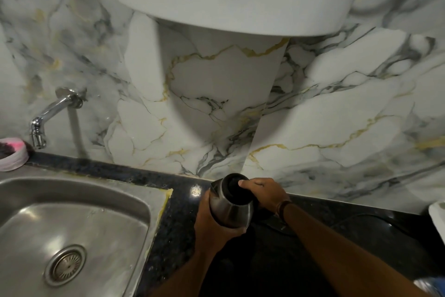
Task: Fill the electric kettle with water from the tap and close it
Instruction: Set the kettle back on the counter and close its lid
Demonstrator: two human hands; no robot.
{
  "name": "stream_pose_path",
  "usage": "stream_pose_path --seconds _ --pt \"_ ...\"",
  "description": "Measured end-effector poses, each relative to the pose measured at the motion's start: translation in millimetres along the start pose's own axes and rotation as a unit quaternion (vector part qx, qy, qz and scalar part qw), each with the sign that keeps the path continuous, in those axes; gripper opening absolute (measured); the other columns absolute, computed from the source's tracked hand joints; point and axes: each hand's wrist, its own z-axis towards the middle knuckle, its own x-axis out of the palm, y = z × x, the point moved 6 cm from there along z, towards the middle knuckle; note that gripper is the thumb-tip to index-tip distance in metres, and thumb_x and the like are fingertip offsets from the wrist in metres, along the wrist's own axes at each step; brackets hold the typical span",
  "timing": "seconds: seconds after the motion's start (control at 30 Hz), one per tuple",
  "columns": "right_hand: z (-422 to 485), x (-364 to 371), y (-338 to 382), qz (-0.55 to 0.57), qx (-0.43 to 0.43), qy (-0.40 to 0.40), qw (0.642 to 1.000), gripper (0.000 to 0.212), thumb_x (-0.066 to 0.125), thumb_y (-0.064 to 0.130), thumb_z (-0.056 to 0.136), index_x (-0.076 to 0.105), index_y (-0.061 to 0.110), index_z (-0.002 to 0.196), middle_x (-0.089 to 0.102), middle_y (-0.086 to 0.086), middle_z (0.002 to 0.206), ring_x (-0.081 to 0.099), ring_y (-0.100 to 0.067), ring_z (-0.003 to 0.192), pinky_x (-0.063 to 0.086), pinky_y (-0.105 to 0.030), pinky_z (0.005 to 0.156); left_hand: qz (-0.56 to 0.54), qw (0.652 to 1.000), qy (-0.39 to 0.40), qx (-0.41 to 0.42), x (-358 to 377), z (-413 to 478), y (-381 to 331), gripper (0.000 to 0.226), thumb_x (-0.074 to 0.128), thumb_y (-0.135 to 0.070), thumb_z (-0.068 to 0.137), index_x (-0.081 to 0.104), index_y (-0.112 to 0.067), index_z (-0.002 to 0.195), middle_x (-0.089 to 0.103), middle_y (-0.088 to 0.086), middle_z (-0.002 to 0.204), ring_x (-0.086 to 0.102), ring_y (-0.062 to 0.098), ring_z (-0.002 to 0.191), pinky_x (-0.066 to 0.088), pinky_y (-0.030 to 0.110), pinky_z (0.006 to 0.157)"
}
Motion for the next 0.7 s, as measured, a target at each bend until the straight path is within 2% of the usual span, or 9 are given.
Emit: stream_pose_path --seconds 0.07,0.2,0.27,0.33,0.37,0.5,0.57,0.63,0.7 --pt "-1.3 -0.6 -2.5 -0.004 0.0 -0.002 1.0 0.058 0.072 0.074 0.076 0.089 0.021 0.093 0.088 0.004 0.093 0.08 -0.021 0.095 0.065 -0.047 0.099 0.003 1.0 0.006 0.003 1.2 -1.7 -3.3 0.143 0.106 -0.056 0.043 0.016 -0.078 0.152 0.04 -0.047 0.152 0.041 -0.024 0.14 0.042 0.02 0.116" --pt "-4.2 0.5 -4.9 -0.012 -0.01 -0.006 1.0 0.06 0.069 0.076 0.069 0.088 0.023 0.09 0.087 0.002 0.088 0.081 -0.022 0.093 0.065 -0.047 0.094 -0.004 1.0 0.017 -0.016 3.7 -6.5 -3.6 0.139 0.106 -0.052 0.043 0.026 -0.055 0.157 0.046 -0.02 0.158 0.046 -0.003 0.146 0.046 0.041 0.126" --pt "-3.8 -0.5 -7.6 -0.018 -0.021 -0.012 1.0 0.056 0.071 0.071 0.078 0.087 0.018 0.089 0.086 -0.003 0.089 0.08 -0.027 0.094 0.065 -0.049 0.094 0.009 0.999 0.025 -0.022 7.2 -5.8 -0.8 0.137 0.104 -0.058 0.043 0.027 -0.053 0.156 0.044 -0.023 0.156 0.045 -0.005 0.143 0.046 0.038 0.125" --pt "-2.1 -2.7 -11.0 -0.018 -0.026 -0.023 0.999 0.047 0.073 0.058 0.093 0.085 0.013 0.088 0.086 -0.009 0.09 0.08 -0.031 0.095 0.064 -0.051 0.094 0.02 0.999 0.03 -0.02 11.5 -3.4 4.4 0.137 0.102 -0.062 0.043 0.022 -0.064 0.154 0.041 -0.036 0.152 0.043 -0.019 0.138 0.044 0.024 0.12" --pt "-1.2 -3.4 -11.4 -0.018 -0.027 -0.026 0.999 0.044 0.073 0.054 0.097 0.085 0.012 0.088 0.086 -0.01 0.09 0.08 -0.032 0.095 0.064 -0.051 0.094 0.02 0.999 0.031 -0.024 12.6 -1.5 7.0 0.138 0.103 -0.062 0.042 0.022 -0.065 0.154 0.041 -0.038 0.152 0.043 -0.02 0.136 0.044 0.022 0.118" --pt "0.5 -0.8 -11.4 -0.037 -0.025 -0.017 0.999 0.045 0.069 0.055 0.1 0.085 0.014 0.09 0.086 -0.007 0.09 0.08 -0.028 0.093 0.065 -0.049 0.095 0.032 0.997 0.048 -0.051 18.1 0.1 21.7 0.148 0.107 -0.057 0.041 0.032 -0.031 0.165 0.048 -0.01 0.162 0.049 0.011 0.148 0.049 0.044 0.124" --pt "0.3 0.0 -12.5 -0.042 -0.027 -0.011 0.999 0.049 0.066 0.06 0.099 0.084 0.014 0.093 0.085 -0.007 0.092 0.079 -0.028 0.094 0.065 -0.052 0.098 0.039 0.996 0.062 -0.052 21.7 2.1 25.6 0.152 0.106 -0.058 0.042 0.031 -0.022 0.168 0.047 -0.005 0.164 0.047 0.015 0.152 0.047 0.046 0.126" --pt "-2.5 -0.6 -10.1 -0.034 -0.024 0.0 0.999 0.061 0.059 0.075 0.091 0.084 0.019 0.096 0.085 -0.003 0.097 0.079 -0.025 0.098 0.062 -0.052 0.102 0.037 0.995 0.072 -0.058 23.0 2.4 25.0 0.151 0.106 -0.062 0.041 0.028 -0.032 0.167 0.048 -0.01 0.164 0.049 0.01 0.151 0.047 0.039 0.125" --pt "-7.5 -1.4 -5.9 -0.006 -0.012 0.007 1.0 0.074 0.046 0.088 0.079 0.081 0.027 0.102 0.084 0.001 0.112 0.075 -0.023 0.11 0.056 -0.054 0.112 0.025 0.992 0.082 -0.091 21.2 -0.2 23.9 0.148 0.106 -0.065 0.038 0.024 -0.051 0.161 0.051 -0.016 0.162 0.054 0.003 0.145 0.048 0.026 0.117"
